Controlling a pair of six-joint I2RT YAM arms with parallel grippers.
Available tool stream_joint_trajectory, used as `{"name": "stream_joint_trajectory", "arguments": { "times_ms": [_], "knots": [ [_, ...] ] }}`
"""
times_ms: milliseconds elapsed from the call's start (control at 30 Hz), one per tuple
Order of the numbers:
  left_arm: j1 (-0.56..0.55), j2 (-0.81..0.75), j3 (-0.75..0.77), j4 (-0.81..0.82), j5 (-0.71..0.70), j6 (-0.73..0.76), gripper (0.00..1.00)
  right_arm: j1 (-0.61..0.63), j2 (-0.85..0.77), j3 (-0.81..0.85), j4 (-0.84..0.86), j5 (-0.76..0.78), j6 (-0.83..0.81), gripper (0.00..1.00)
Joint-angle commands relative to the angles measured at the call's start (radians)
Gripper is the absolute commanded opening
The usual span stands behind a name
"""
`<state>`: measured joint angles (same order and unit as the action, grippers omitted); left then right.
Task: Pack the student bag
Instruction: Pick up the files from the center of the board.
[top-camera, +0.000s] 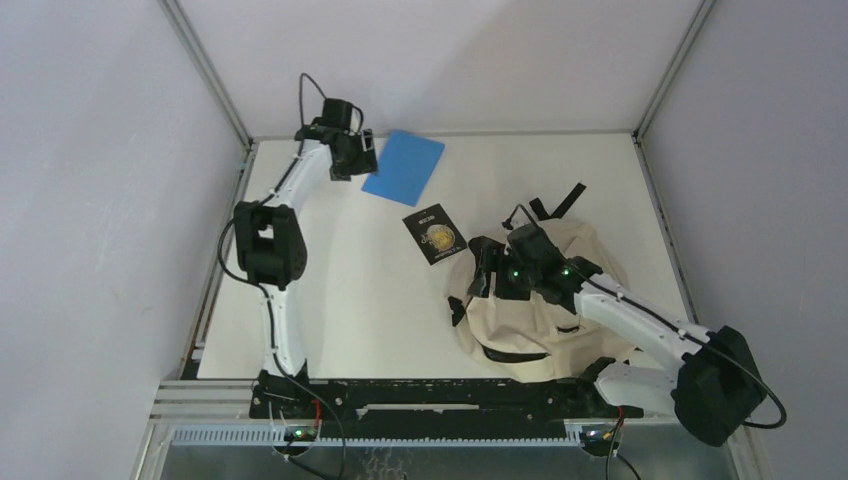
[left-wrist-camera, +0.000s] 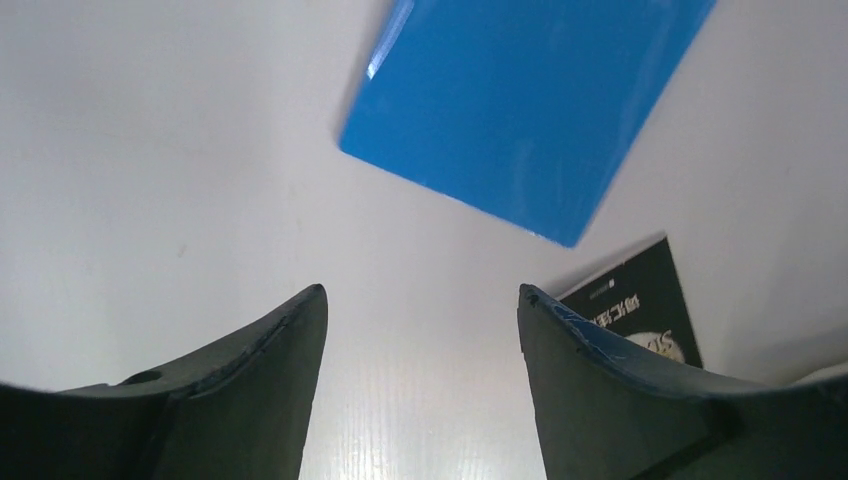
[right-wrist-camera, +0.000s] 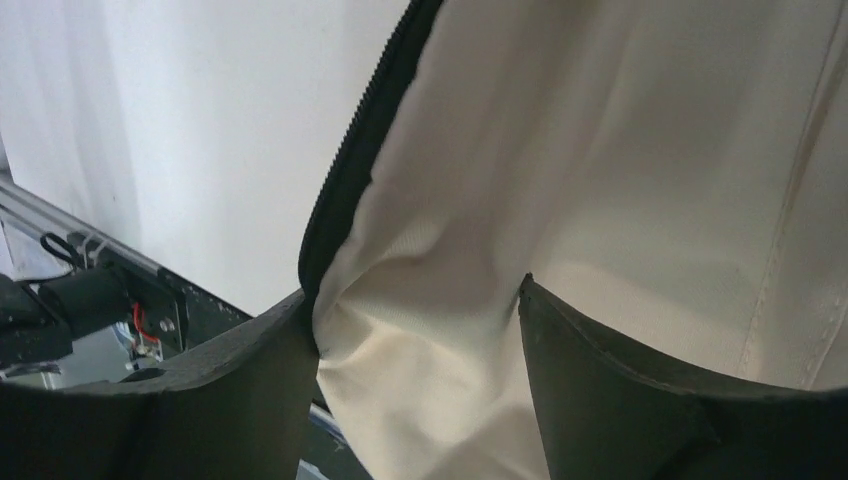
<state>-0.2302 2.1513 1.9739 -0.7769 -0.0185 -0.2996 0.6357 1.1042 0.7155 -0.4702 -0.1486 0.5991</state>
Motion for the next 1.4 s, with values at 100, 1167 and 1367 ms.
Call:
{"name": "stream_joint_trajectory", "arguments": {
  "times_ms": [100,1167,1367],
  "knots": [
    [0.125,0.087,0.150,0.084,0.202,-0.094,0.75,-0.131,0.045,0.127,0.145,0.014,-0.002,0.78],
    [0.006,0.397,0.407,0.154,0.120,-0.416,0.70,-0.174,0.851,0.723,0.371,-0.112,0.220,0.68],
    [-0.007,0.364,0.260,0.103,0.024,-0.437,0.72,-0.172,0.722,0.607,0.347,-0.094,0.206,0.68]
  ]
}}
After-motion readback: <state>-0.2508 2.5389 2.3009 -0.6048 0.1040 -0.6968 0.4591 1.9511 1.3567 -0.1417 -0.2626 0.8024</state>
